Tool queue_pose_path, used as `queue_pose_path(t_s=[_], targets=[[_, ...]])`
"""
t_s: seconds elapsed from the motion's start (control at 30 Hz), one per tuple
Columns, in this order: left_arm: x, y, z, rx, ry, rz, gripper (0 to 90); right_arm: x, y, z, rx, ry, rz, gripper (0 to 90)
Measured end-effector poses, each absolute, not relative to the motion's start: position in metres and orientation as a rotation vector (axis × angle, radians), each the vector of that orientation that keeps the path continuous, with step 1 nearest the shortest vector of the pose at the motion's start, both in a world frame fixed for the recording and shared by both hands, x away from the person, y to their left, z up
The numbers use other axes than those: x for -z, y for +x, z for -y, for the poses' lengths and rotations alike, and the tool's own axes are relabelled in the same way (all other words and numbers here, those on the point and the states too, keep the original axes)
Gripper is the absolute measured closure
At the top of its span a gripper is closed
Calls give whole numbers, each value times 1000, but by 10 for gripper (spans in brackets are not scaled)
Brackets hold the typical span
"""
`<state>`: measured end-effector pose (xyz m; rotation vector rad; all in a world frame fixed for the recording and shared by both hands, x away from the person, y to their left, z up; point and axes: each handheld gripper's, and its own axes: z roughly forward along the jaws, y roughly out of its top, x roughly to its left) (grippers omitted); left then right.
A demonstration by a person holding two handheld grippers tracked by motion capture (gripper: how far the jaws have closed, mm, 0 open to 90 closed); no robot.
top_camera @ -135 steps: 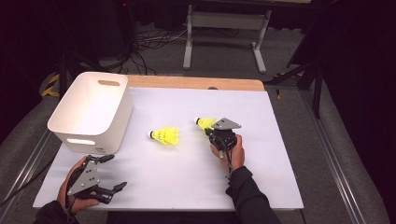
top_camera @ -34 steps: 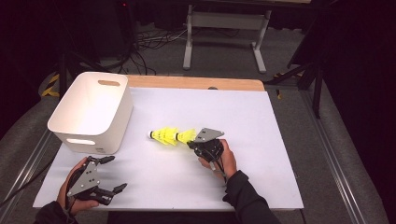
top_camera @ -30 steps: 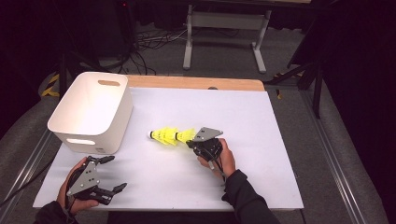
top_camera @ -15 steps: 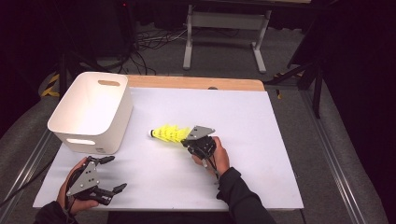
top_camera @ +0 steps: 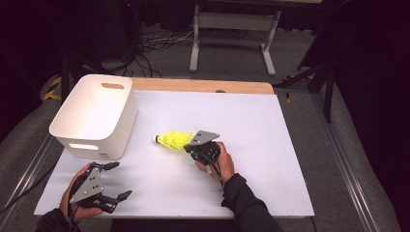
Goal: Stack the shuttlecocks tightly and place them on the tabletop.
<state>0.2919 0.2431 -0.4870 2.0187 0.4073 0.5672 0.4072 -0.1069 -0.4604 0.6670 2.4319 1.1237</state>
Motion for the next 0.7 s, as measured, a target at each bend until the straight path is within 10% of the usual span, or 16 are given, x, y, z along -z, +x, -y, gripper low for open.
queue_pose_path(t_s=[0.7], targets=[[486,290,-243,-576,2016,-400,53,469,409,103,-1051,737,-2460,694]])
